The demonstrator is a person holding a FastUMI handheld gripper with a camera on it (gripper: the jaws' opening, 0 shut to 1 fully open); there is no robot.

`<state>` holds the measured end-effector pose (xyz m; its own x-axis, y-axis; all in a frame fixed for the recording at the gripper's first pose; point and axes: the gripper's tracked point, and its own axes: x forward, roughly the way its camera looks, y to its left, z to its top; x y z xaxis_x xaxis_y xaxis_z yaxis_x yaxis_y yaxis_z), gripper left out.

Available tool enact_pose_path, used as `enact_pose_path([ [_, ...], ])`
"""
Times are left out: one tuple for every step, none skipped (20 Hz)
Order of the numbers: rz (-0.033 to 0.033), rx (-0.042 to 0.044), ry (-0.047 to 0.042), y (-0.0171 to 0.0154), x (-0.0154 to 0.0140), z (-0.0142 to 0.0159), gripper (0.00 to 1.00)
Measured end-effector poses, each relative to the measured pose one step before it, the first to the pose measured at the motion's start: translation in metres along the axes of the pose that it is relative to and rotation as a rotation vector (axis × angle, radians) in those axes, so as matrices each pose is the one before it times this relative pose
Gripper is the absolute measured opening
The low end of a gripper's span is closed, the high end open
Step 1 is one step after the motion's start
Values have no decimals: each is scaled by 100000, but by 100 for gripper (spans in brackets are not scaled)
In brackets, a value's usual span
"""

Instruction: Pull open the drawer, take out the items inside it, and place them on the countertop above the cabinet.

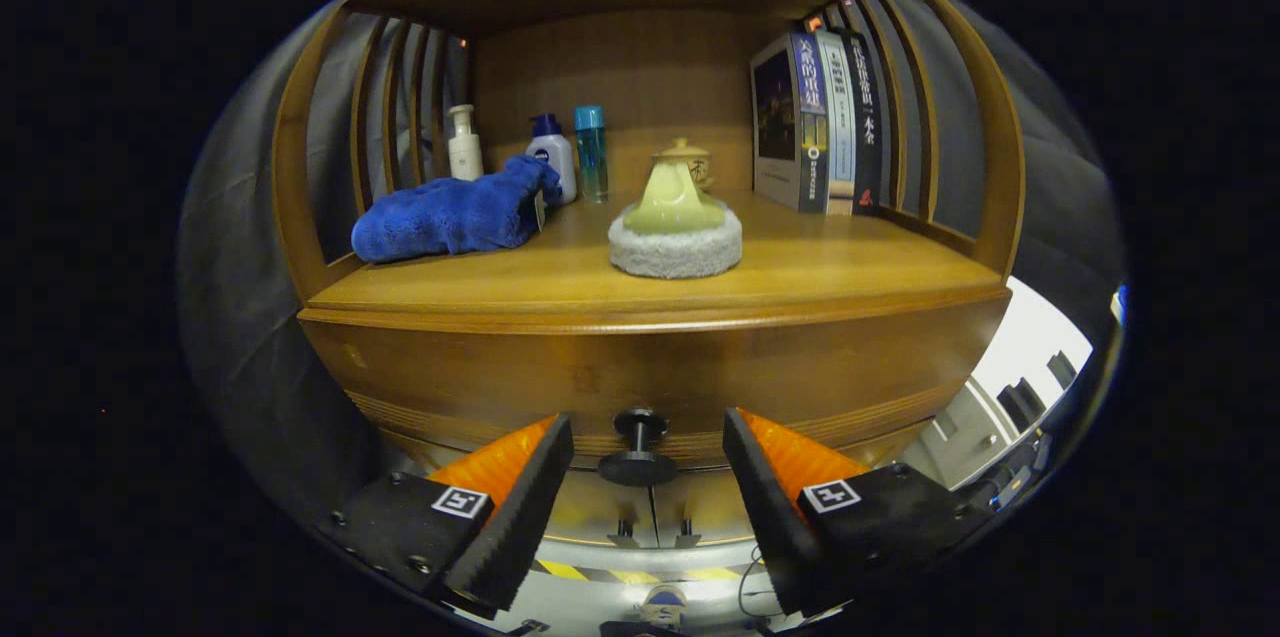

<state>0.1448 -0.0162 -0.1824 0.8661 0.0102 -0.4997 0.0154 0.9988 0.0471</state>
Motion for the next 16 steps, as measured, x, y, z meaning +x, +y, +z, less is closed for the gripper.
enact_pose_path([
  [539,1934,-561,94,343,-255,98],
  [56,1483,-853,43,235,-183,96],
  [321,943,-732,21,226,-73,95],
  [210,703,70,147,364,-109,90],
  [-174,-181,501,-77,158,-204,84],
  [-1321,-552,88,-205,152,-211,79],
  [-165,-442,-59,-14,62,-96,74],
  [635,124,722,227,192,-432,69],
  [-237,-704,279,27,98,-66,64],
  [159,-205,-404,-18,-170,87,59],
  [205,273,645,9,-64,-179,54],
  [-294,244,-714,-69,-47,185,49],
  [-263,-207,79,-61,70,-149,49],
  [-309,-602,-557,-41,-239,49,46],
  [-317,-1253,-26,-16,239,31,43],
  [61,-910,1385,4,-277,-251,40],
])
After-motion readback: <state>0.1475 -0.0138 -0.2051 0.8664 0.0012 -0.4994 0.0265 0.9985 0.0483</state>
